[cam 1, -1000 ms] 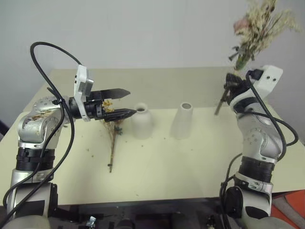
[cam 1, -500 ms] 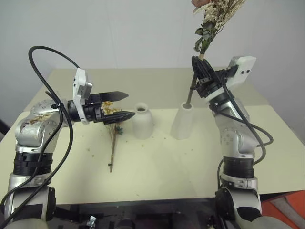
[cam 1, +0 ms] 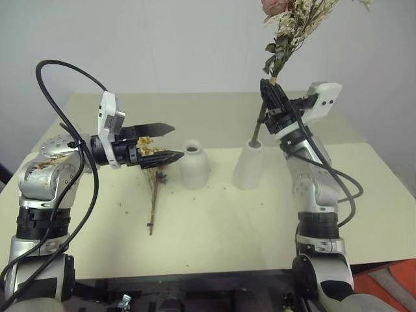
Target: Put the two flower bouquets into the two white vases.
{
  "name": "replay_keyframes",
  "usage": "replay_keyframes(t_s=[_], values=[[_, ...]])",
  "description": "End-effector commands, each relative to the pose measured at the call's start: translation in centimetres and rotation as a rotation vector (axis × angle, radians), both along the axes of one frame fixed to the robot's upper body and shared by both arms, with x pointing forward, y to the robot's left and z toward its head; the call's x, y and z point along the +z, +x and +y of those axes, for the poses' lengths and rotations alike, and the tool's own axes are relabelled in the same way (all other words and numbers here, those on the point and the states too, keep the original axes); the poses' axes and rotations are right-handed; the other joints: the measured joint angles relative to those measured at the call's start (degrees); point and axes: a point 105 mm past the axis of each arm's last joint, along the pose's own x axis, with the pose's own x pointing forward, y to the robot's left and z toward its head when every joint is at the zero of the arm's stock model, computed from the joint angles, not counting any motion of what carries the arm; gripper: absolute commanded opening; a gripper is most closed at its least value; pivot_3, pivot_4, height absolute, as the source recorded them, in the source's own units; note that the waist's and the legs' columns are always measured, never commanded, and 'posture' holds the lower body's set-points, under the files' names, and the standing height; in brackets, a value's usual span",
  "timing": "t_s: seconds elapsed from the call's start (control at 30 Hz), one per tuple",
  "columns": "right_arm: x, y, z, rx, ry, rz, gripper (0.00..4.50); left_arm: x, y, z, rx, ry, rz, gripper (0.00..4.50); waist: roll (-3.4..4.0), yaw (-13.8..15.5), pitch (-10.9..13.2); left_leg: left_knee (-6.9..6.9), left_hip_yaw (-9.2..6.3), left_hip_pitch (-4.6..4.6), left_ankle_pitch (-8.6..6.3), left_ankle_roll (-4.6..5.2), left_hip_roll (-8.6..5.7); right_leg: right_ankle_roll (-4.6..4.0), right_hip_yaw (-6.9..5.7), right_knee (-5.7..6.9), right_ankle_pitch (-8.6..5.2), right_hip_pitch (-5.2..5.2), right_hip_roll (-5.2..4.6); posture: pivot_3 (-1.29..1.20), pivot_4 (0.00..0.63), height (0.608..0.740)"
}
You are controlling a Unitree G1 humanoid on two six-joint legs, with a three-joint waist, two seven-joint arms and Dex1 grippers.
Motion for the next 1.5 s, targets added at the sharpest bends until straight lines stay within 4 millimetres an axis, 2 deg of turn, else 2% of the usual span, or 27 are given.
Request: replay_keyframes(t_s=[0.03, 0.37, 0.7, 1.17, 1.5], values=[[0.6, -0.7, -0.1, -0.004, -0.004, -0.055, 0.23, 1.2, -0.7, 0.3, 0.002, -0.006, -0.049, 4.5, 0.0, 0.01, 0.0, 0.0, 0.0, 0.0, 0.0, 0.0, 0.0, 0.0, 0.0, 0.0, 0.0, 0.0, 0.0, 0.0, 0.15, 0.74], [-0.6, -0.6, -0.2, -0.017, -0.021, -0.033, 0.23, 1.2, -0.7, 0.3, 0.007, -0.005, -0.049, 4.5, 0.0, 0.01, 0.0, 0.0, 0.0, 0.01, 0.0, 0.0, 0.0, 0.01, 0.0, 0.01, -0.01, 0.0, 0.0, 0.0, 0.15, 0.74], [-2.8, 0.0, -0.2, -0.038, -0.041, 0.005, 0.23, 1.2, -0.6, 0.4, 0.009, -0.003, -0.05, 4.5, 0.01, -0.02, 0.0, 0.0, 0.0, 0.0, 0.0, 0.0, 0.0, 0.02, 0.0, 0.0, -0.01, 0.0, 0.0, 0.0, 0.15, 0.74], [-4.0, 0.0, 0.7, -0.028, -0.051, 0.024, 0.23, 1.2, -0.6, 0.4, 0.011, -0.005, -0.051, 4.5, 0.01, 0.02, 0.0, 0.0, 0.0, 0.01, 0.0, 0.0, 0.0, 0.04, 0.0, 0.01, -0.02, 0.0, 0.0, 0.0, 0.15, 0.74], [-5.7, 0.4, 0.5, -0.054, -0.059, 0.056, 0.23, 1.3, -0.7, 0.6, 0.02, -0.002, -0.052, 4.5, 0.01, 0.0, 0.0, 0.0, 0.0, 0.01, 0.0, 0.0, 0.0, 0.04, 0.0, 0.0, -0.02, 0.01, 0.01, 0.0, 0.15, 0.74]])
